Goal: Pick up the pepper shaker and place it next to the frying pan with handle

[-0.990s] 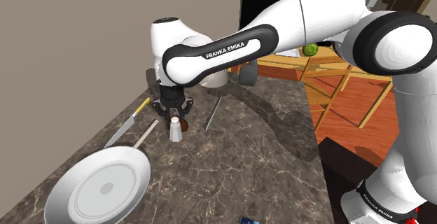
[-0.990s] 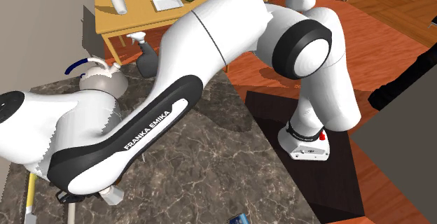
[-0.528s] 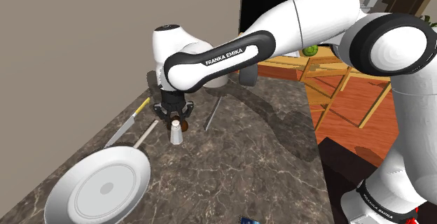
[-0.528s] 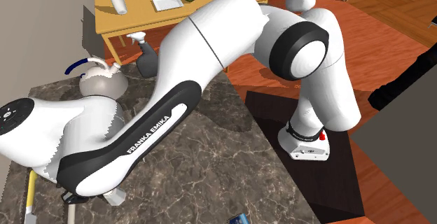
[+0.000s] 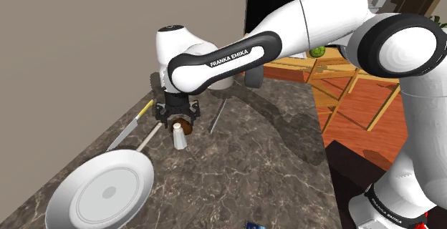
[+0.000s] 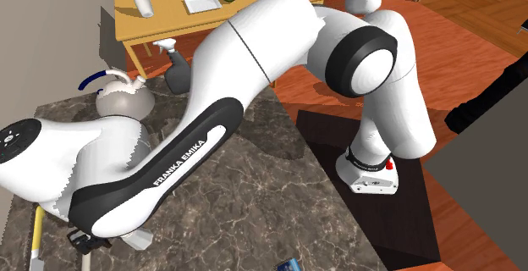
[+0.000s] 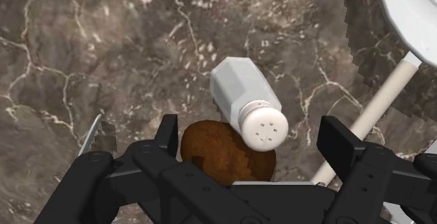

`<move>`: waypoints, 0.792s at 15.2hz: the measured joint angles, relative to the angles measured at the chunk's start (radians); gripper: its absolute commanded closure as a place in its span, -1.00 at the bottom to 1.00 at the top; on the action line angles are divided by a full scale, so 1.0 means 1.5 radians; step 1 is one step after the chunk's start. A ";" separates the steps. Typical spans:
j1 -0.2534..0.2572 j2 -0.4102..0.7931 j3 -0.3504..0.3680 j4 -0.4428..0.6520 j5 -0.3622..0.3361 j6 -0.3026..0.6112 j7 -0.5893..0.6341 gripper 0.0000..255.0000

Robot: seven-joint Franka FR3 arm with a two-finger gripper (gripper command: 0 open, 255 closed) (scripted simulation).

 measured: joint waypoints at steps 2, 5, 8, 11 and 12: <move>-0.001 -0.004 0.001 0.004 0.002 -0.008 -0.001 -1.00; -0.002 -0.025 0.005 0.030 0.009 -0.053 -0.003 -1.00; -0.003 -0.027 0.006 0.043 0.010 -0.068 -0.006 -1.00; -0.003 -0.028 0.006 0.043 0.011 -0.069 -0.007 -1.00; -0.004 -0.028 0.006 0.043 0.011 -0.069 -0.007 -1.00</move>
